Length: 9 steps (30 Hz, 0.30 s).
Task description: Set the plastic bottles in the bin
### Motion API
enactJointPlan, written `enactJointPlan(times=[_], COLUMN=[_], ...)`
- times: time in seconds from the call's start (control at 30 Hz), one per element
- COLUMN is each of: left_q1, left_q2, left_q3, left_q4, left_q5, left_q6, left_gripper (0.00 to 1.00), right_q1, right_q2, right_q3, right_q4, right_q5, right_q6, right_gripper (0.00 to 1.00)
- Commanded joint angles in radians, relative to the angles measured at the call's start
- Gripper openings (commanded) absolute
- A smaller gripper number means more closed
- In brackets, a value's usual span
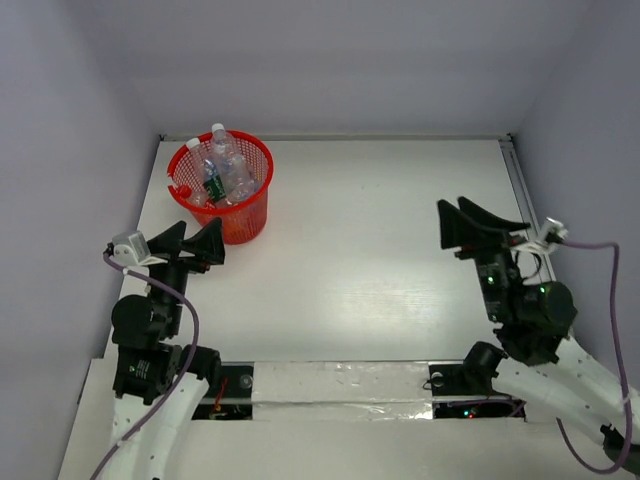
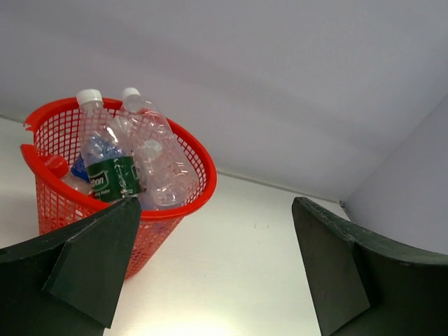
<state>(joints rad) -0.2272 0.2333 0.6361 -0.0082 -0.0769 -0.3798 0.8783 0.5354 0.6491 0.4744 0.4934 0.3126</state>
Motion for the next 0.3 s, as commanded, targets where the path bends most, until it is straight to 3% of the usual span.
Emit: enactJointPlan(times=[0.0,0.1,0.27], left_q1=[0.005,0.005,0.005], left_q2=[0.023,0.041,0.073], left_q3=[0.039,0.036,0.04], left_q4=[0.031,0.031,0.01], left_q5=[0.032,0.052,0.057], left_q6=[-0.014,-0.03,-0.048], left_gripper=[0.88,0.88,0.86], right_q1=[0.005,0.005,0.005], right_q2=[-0.171,-0.253,-0.23], right_q3=[-0.075,-0.115,-0.106], right_q4=[-0.117,-0.155,-0.191], right_q5=[0.244,0.247,0.234], right_q6=[0.046,0.046,0.048], right_gripper=[0.78,0.78,0.78])
